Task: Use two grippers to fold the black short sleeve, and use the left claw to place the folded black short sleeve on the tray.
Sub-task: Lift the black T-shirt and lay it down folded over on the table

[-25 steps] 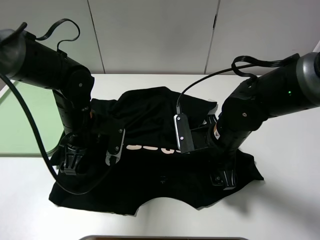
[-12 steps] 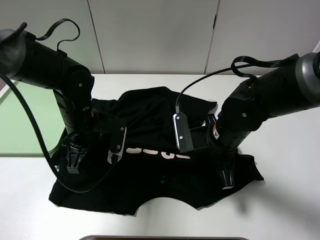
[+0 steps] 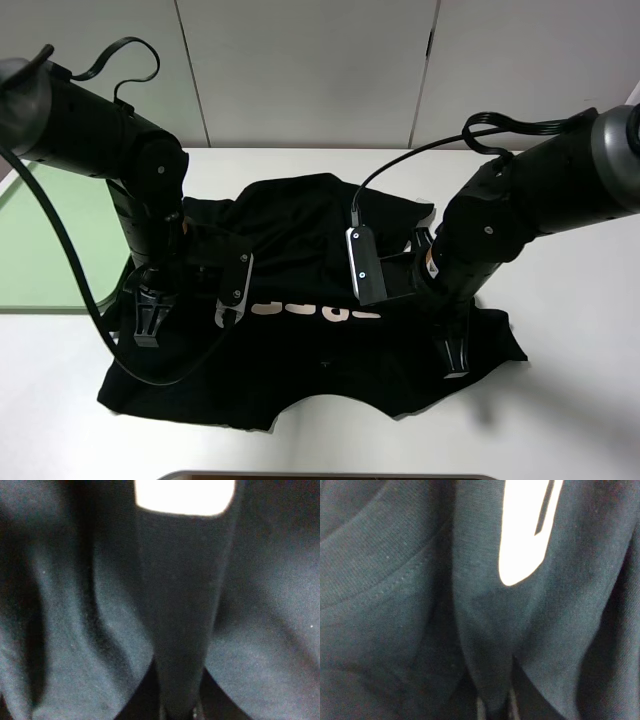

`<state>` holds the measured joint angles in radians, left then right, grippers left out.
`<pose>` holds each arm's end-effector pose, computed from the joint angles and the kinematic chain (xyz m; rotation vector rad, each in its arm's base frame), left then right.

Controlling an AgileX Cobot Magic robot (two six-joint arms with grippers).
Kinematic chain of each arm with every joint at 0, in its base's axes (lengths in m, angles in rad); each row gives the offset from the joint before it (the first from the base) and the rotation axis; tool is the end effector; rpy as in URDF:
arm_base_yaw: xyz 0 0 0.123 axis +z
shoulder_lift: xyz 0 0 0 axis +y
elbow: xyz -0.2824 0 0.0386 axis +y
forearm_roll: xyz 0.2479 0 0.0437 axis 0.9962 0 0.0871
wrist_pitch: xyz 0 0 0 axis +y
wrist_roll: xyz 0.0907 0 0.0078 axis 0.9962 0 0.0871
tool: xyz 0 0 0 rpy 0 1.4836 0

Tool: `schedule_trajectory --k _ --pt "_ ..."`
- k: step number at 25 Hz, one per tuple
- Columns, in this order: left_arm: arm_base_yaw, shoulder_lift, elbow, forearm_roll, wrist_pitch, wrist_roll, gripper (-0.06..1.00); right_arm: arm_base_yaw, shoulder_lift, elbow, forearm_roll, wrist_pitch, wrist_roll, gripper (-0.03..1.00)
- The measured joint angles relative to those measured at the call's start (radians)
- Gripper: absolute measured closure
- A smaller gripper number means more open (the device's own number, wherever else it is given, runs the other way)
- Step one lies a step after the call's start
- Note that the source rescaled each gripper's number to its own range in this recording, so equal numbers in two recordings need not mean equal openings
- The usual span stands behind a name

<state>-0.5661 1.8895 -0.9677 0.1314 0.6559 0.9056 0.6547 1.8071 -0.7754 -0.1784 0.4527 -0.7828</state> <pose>0.2717 -0.1640 0.1176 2.1752 2.1711 0.1486 0.2300 0.1676 0.1089 -2.1222 2.0792 -0.1528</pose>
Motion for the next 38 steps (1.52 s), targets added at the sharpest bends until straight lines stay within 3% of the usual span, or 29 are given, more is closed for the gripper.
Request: schedule_trajectory --k 14,38 --pt "0.000 -0.081 0.000 -0.001 0.002 -0.001 0.94 0.000 -0.052 0.000 0.000 0.038 0.000 0.96" --pt "0.000 -0.468 0.001 -0.020 0.118 -0.003 0.94 0.000 -0.420 -0.011 0.013 0.246 0.001 0.96"
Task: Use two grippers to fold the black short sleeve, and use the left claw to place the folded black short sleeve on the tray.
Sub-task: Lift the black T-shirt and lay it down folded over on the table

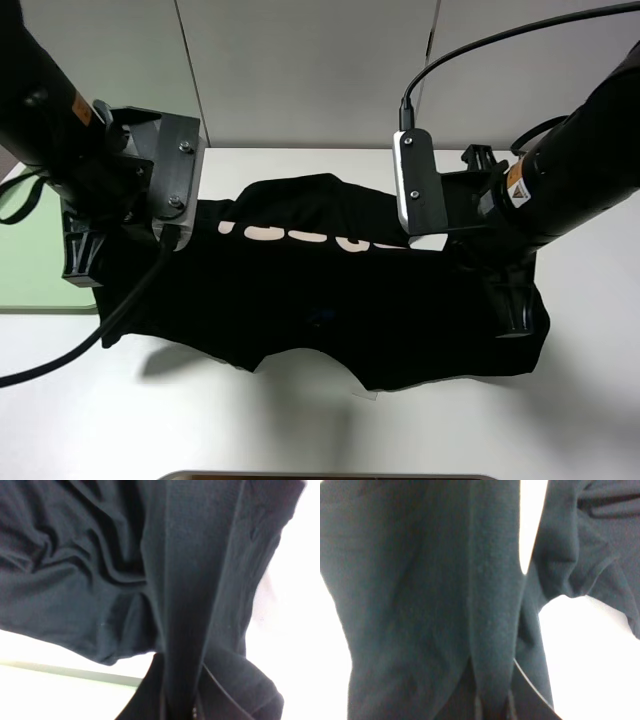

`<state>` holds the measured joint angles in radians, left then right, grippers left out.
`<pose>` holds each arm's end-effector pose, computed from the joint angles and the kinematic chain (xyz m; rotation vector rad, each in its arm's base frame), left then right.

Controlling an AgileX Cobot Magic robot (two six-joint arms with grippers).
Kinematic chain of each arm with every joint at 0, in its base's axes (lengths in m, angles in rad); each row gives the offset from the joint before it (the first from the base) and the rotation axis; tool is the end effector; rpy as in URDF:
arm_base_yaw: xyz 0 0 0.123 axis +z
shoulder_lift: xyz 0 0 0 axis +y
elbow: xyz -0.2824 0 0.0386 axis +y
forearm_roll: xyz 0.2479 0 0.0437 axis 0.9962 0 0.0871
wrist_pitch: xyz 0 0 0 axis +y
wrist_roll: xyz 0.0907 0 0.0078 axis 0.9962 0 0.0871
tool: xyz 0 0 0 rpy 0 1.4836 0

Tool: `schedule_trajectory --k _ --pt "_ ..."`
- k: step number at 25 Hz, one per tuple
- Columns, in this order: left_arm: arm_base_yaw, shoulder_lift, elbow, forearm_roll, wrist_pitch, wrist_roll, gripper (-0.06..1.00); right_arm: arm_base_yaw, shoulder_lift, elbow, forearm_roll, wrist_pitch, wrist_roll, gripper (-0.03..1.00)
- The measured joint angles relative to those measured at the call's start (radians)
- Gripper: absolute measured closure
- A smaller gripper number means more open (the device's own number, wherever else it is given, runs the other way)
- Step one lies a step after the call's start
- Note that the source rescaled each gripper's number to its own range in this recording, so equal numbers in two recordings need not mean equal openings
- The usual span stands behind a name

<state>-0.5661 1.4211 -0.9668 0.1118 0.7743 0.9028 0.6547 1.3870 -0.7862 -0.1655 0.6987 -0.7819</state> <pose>0.2367 -0.1420 0.2560 1.8893 1.9644 0.2281 0.2024 0.1432 0.2190 -1.9431 1.9955 -0.2121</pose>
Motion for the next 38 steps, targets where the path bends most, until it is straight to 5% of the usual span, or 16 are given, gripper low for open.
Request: schedule_trajectory --k 11,27,38 --pt "0.000 -0.179 -0.012 -0.023 0.021 0.000 0.94 0.000 -0.169 -0.023 0.030 0.127 0.012 0.96" --pt "0.000 -0.198 -0.368 -0.007 0.180 0.000 0.94 0.000 -0.178 -0.461 0.000 0.466 0.097 0.96" --pt "0.000 -0.200 -0.546 0.015 0.197 0.000 0.94 0.000 -0.179 -0.703 -0.068 0.504 0.116 0.96"
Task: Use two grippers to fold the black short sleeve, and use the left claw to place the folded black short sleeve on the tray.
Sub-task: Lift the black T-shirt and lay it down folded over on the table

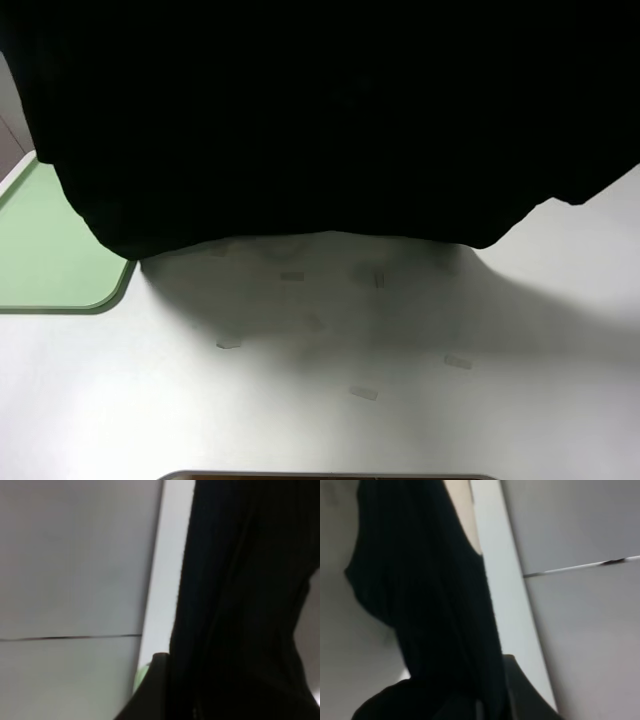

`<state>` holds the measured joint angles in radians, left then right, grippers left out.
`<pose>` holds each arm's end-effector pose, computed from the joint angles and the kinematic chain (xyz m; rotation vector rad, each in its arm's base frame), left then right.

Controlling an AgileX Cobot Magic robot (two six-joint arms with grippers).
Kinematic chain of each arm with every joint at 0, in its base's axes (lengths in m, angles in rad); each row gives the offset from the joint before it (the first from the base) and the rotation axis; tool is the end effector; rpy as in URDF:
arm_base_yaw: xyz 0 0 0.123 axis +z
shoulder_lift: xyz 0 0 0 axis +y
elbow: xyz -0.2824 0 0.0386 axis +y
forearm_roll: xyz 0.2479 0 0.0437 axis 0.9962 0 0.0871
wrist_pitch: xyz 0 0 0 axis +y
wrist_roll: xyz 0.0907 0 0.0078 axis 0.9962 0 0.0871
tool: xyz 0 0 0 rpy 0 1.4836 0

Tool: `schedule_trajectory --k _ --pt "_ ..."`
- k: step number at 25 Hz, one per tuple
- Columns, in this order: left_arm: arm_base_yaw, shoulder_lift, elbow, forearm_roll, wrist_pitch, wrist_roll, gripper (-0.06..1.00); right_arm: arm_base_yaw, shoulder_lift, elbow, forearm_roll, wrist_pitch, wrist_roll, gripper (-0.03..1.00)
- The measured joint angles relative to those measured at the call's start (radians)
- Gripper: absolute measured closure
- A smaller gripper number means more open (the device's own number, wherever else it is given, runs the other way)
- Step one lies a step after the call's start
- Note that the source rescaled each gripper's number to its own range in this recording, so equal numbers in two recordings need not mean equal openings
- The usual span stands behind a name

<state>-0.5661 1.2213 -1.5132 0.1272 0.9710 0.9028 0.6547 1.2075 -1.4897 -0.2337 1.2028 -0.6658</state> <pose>0.2074 -0.1205 0.4644 1.4711 1.6034 0.3481 0.1880 0.1195 0.4464 -1.4665 1.8889 -0.3061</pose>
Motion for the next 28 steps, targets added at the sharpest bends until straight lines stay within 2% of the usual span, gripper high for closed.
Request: schedule_trajectory --k 14,28 --pt "-0.001 0.001 -0.152 0.026 -0.053 0.000 0.94 0.003 0.007 -0.209 -0.055 -0.001 0.010 0.96" --pt "-0.008 -0.014 -0.163 0.000 -0.018 0.000 0.94 0.011 -0.082 -0.225 0.001 0.001 0.100 0.96"
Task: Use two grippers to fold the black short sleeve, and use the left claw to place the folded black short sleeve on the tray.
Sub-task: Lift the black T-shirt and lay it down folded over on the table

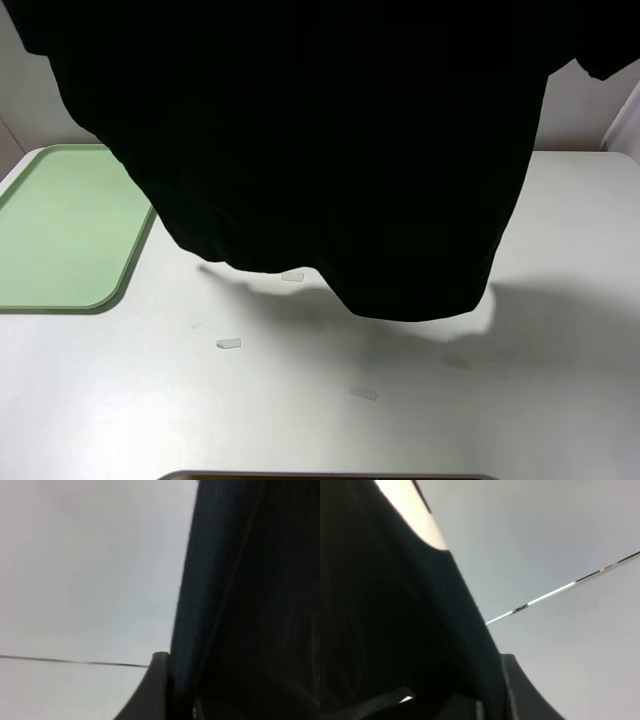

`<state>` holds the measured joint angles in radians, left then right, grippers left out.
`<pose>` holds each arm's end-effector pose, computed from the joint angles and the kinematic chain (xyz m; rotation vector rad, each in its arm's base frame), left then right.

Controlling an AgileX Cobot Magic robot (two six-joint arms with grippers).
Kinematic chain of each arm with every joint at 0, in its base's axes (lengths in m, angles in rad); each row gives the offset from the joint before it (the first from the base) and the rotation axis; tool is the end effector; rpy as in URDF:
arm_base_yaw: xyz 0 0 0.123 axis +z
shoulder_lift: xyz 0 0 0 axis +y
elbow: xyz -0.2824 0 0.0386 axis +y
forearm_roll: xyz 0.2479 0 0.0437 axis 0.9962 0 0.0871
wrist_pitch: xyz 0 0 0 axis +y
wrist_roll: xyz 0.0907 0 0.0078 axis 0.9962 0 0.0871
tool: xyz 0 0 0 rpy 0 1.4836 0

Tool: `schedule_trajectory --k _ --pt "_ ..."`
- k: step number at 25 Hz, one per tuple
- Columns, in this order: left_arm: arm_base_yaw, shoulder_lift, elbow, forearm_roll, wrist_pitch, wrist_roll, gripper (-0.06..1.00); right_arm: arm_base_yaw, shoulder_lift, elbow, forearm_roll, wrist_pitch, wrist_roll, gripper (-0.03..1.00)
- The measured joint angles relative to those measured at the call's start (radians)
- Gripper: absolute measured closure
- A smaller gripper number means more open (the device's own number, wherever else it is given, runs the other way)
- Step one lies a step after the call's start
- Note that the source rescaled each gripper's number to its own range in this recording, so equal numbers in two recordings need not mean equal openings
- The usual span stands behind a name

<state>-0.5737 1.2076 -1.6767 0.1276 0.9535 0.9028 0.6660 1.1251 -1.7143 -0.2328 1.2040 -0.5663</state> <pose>0.1905 -0.1118 0.5169 1.3359 1.4613 0.3654 0.1474 0.0909 0.5244 -1.1682 1.7247 -0.2175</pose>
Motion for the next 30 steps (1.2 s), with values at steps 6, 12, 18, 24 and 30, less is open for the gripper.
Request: schedule_trajectory --k 6,12,18,24,30 --pt "-0.002 -0.017 0.000 -0.027 0.029 0.000 0.94 0.000 -0.053 0.045 -0.001 -0.002 0.005 0.96" --pt "-0.007 -0.017 0.001 -0.056 0.031 -0.015 0.94 0.003 -0.110 0.065 -0.027 -0.010 0.005 0.96" --pt "-0.009 -0.014 0.005 -0.076 0.032 -0.038 0.94 0.003 -0.133 0.067 -0.024 -0.009 0.005 0.96" --pt "-0.009 -0.016 0.005 -0.128 0.088 -0.068 0.94 0.003 -0.166 0.067 0.007 -0.003 0.013 0.96" --pt "-0.009 -0.018 0.005 -0.178 0.156 -0.077 0.94 0.003 -0.182 0.073 0.015 0.009 0.029 0.96"
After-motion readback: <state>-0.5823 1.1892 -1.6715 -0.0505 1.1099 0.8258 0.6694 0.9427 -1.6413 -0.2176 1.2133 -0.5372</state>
